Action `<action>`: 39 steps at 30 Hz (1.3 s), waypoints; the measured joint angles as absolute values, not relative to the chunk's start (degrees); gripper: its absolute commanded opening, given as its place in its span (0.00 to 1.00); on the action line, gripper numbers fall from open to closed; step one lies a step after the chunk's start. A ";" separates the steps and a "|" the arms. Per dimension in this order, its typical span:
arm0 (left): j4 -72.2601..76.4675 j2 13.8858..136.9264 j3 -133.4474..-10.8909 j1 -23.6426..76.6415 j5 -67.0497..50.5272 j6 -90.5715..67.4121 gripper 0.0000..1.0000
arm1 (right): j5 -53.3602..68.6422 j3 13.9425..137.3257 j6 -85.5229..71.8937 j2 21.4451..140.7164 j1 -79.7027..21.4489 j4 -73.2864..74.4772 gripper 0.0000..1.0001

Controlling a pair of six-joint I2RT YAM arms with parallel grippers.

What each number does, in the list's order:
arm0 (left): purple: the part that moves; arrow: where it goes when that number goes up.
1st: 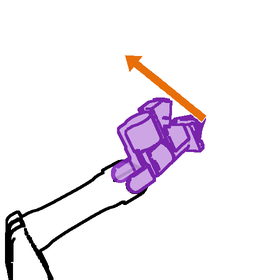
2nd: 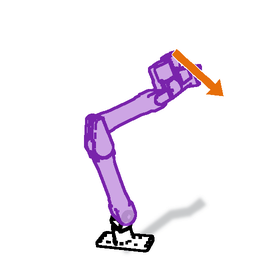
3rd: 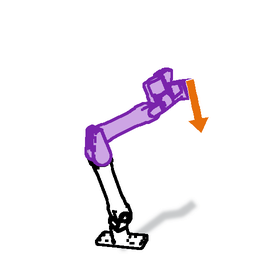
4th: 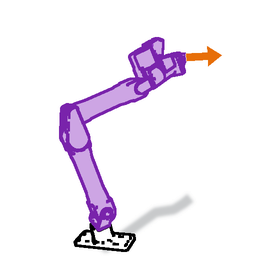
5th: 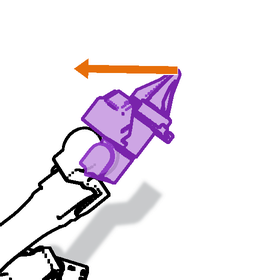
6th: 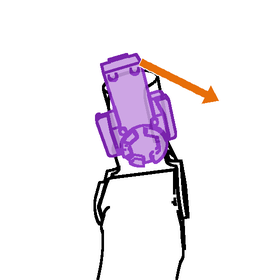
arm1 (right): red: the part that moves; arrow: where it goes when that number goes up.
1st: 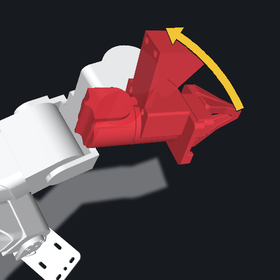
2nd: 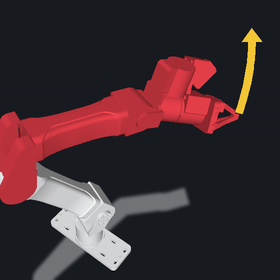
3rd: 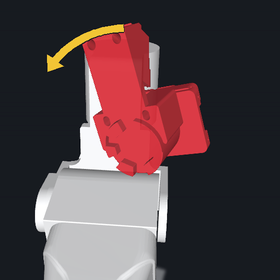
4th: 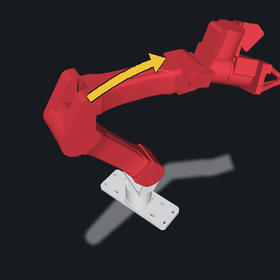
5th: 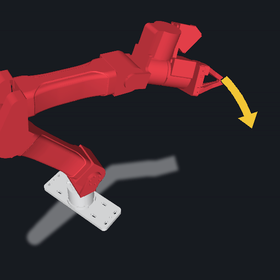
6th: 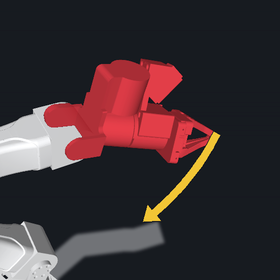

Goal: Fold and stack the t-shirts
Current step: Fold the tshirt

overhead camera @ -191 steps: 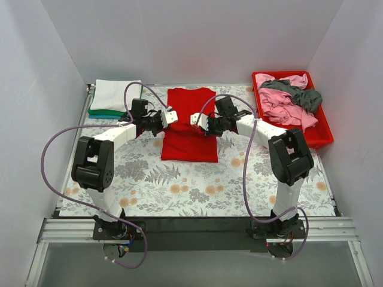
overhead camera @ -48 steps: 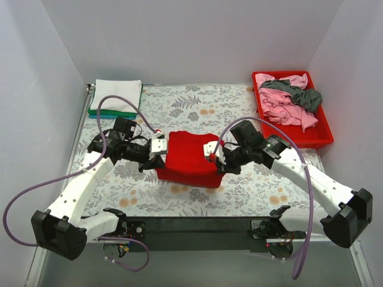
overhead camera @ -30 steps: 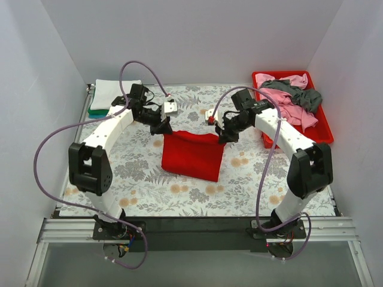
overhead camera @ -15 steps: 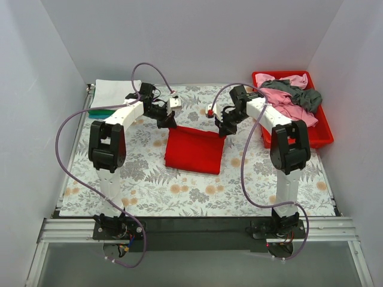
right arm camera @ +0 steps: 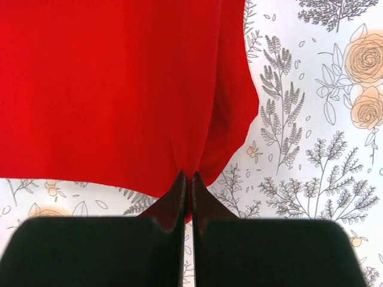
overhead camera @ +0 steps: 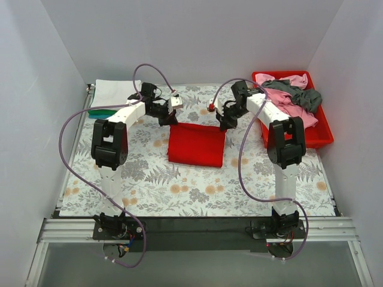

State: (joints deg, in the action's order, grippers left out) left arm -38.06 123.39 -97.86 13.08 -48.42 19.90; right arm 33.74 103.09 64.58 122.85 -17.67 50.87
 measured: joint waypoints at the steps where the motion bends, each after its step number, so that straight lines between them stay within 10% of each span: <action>1: -37.47 123.83 -97.89 13.04 -48.12 19.66 0.00 | 33.63 103.59 64.53 123.24 -17.65 50.85 0.01; 5: -33.93 125.82 -97.91 12.86 -46.70 16.97 0.07 | 32.97 105.03 63.53 125.36 -17.65 49.87 0.06; 9: -29.41 126.69 -98.28 12.78 -44.62 11.86 0.25 | 30.33 107.22 59.48 128.07 -17.65 46.00 0.43; 14: -21.41 126.69 -99.11 11.57 -38.30 0.30 0.37 | 25.17 109.95 50.76 127.85 -17.02 37.52 0.64; 29: -8.62 97.51 -67.44 14.24 -53.25 -53.36 0.43 | 41.85 81.30 7.99 98.83 -18.92 21.15 0.62; 39: 2.52 109.49 -55.31 14.57 -56.34 -74.02 0.43 | 51.94 66.76 -13.37 111.09 -22.22 8.27 0.56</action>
